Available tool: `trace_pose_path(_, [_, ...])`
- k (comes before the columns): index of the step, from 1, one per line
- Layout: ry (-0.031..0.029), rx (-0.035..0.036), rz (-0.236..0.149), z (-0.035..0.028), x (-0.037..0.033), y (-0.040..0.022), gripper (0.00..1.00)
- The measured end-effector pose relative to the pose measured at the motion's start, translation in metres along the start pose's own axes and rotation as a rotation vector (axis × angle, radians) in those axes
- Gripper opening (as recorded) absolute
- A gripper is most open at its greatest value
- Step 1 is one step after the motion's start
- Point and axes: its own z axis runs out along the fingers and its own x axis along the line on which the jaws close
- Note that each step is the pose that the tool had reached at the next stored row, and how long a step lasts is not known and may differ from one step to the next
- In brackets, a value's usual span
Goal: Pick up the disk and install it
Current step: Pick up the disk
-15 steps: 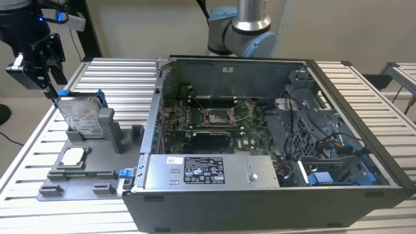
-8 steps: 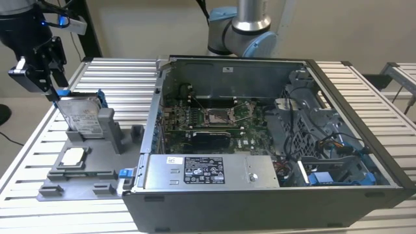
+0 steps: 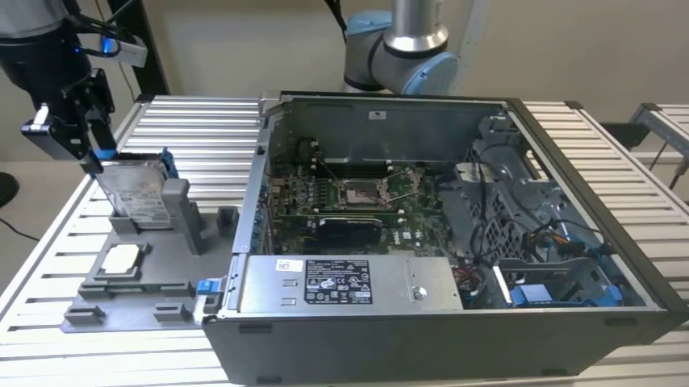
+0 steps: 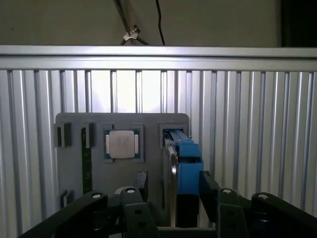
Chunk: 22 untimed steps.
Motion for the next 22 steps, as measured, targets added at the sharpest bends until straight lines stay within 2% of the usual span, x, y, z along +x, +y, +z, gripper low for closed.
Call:
trace_pose_path(3, [-0.0020,0.0002,0.000,0.0047,-0.0003,0.0000,1.00])
trace_pose_path(7, [-0.0044,0.0002,0.000,0.0056,-0.0041,0.0000,1.00])
trace_pose_path(9, [-0.0043,-0.0001,0.000,0.0015,-0.0049,0.0001,1.00])
trace_pose_path(12, [-0.0049,-0.0006,0.000,-0.0097,-0.0053,-0.0003,1.00])
trace_pose_path(13, [-0.0055,-0.0009,0.000,-0.0098,-0.0054,-0.0002,1.00])
trace_pose_path(18, [-0.0060,-0.0010,-0.002,-0.0088,-0.0082,-0.0002,1.00])
trace_pose_path(22, [-0.0062,-0.0010,-0.002,-0.0024,-0.0099,-0.0002,1.00])
